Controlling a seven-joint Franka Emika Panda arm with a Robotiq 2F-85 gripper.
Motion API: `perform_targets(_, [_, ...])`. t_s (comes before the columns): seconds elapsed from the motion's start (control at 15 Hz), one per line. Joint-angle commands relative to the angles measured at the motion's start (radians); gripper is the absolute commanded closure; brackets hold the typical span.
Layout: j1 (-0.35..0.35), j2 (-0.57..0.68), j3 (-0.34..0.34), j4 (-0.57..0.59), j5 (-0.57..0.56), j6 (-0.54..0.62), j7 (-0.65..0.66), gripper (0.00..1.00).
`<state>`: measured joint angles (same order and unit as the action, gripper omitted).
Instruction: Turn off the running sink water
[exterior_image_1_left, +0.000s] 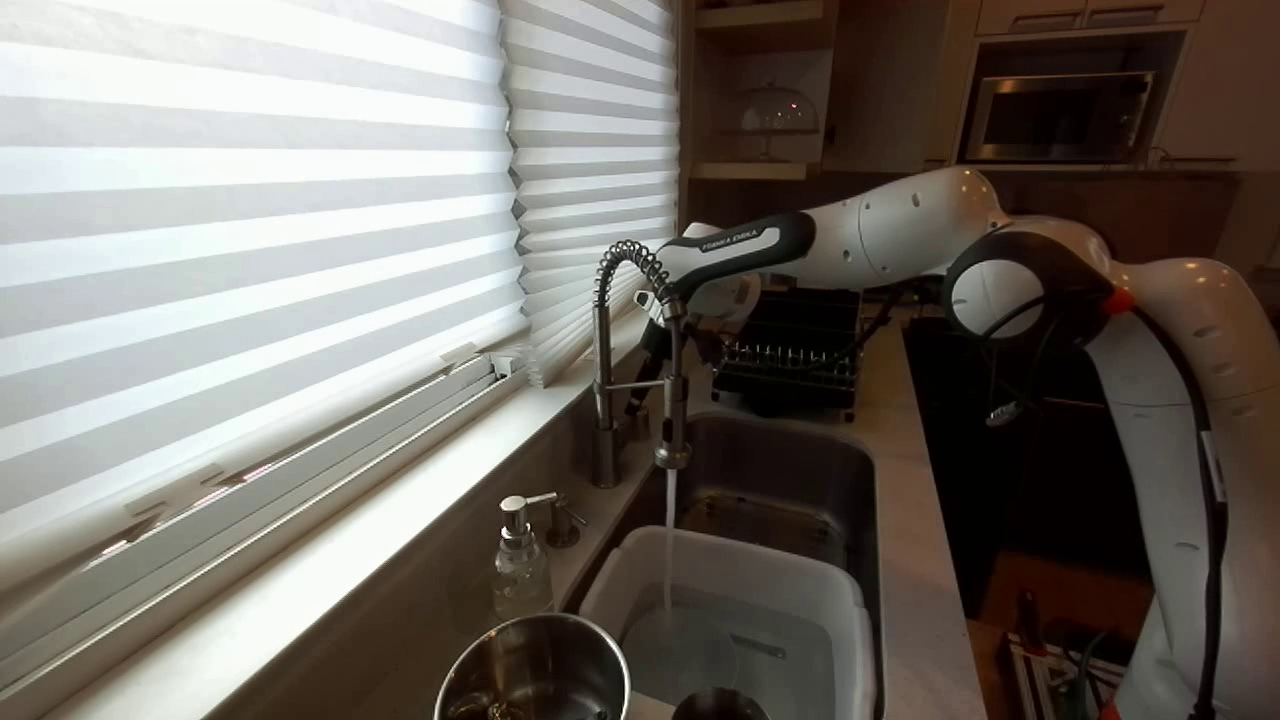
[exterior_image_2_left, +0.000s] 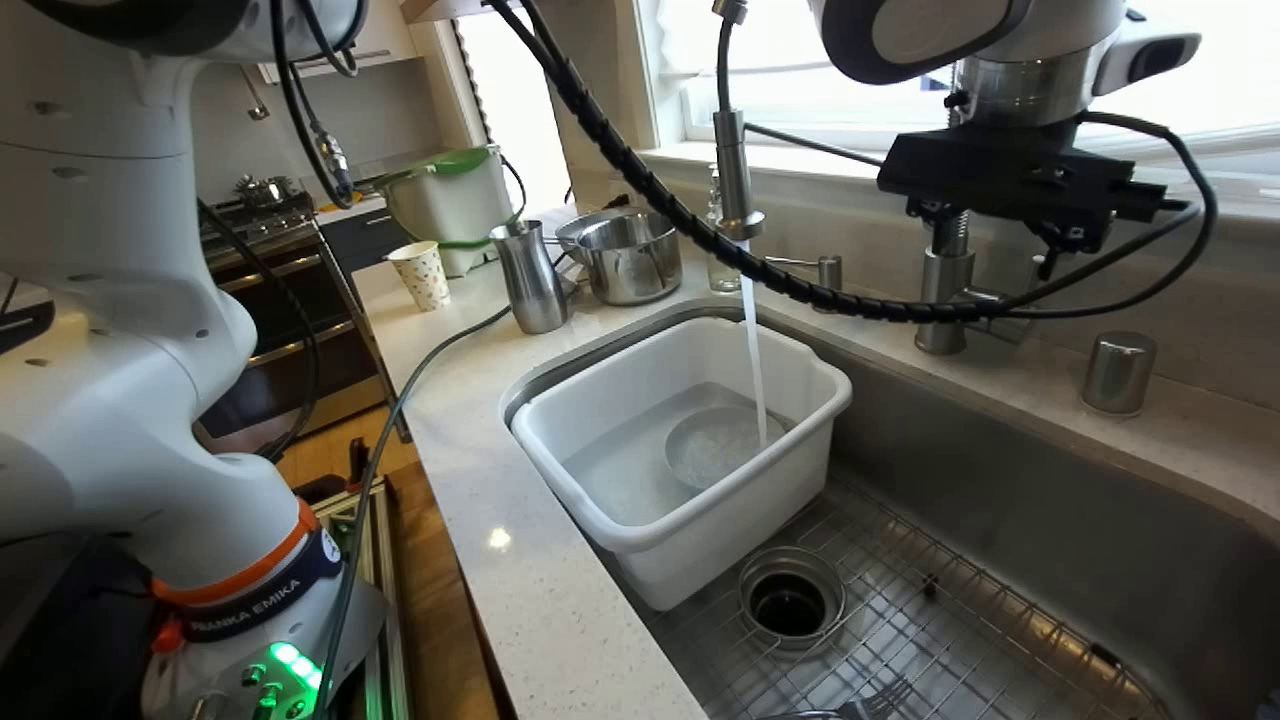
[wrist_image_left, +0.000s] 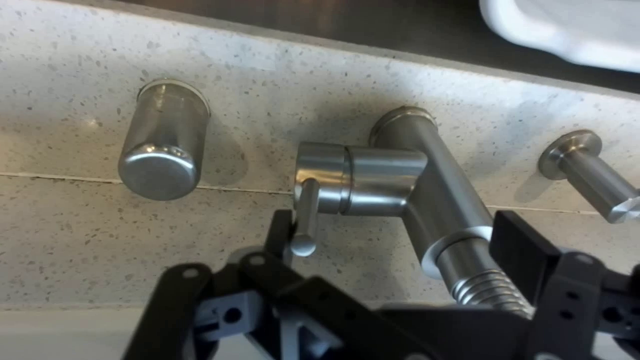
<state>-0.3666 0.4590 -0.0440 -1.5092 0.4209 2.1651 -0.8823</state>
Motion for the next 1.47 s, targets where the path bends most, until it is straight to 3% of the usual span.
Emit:
perform_targets(0.0, [0.014, -0.038, 0.022, -0.048, -0.001, -0.038, 0.017, 0.00])
perform_targets(0.53, [0.039, -0.073, 0.010, -0.090, -0.066, -0.026, 0.052, 0.00])
perform_targets(0.93, [0.033, -0.160, -0.014, -0.147, -0.143, -0.110, 0.055, 0.00])
perform_targets(1.4, [0.032, -0.330, -0.091, -0.213, -0.241, -0.386, 0.023, 0.00])
